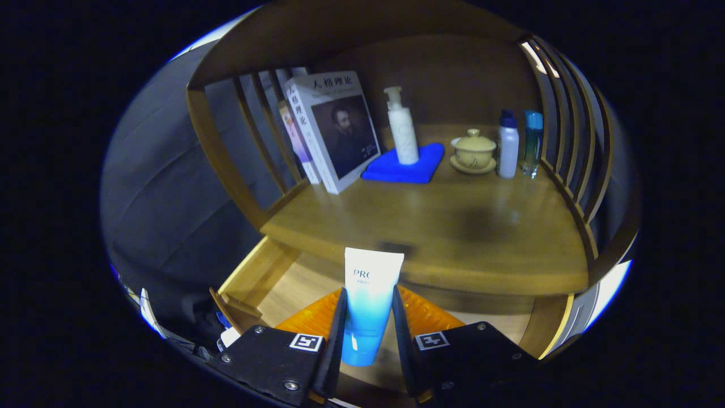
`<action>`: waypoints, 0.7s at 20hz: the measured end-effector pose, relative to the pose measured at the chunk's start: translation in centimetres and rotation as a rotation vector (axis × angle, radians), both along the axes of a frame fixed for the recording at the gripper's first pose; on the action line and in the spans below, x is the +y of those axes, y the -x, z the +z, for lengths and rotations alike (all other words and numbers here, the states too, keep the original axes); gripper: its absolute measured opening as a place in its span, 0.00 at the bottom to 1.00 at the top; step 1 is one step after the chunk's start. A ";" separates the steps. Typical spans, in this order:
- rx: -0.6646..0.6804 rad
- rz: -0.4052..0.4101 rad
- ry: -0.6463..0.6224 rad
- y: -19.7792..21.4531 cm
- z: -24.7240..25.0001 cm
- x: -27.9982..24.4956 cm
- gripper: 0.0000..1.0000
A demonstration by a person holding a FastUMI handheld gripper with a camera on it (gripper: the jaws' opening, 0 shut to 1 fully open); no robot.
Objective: Pull open the drawer, take out the items inside it, and place them on the countertop above the cabinet.
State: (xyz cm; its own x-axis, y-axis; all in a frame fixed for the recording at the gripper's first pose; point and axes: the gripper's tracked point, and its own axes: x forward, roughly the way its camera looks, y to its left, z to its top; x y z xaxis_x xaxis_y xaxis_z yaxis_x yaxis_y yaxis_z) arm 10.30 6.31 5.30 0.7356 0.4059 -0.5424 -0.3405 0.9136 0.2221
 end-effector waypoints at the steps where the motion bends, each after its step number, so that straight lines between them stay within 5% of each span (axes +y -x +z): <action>1: -0.020 -0.016 -0.010 -0.9 0.8 0.1 0.45; 14: -0.175 -0.273 0.050 -9.7 1.0 -3.2 0.57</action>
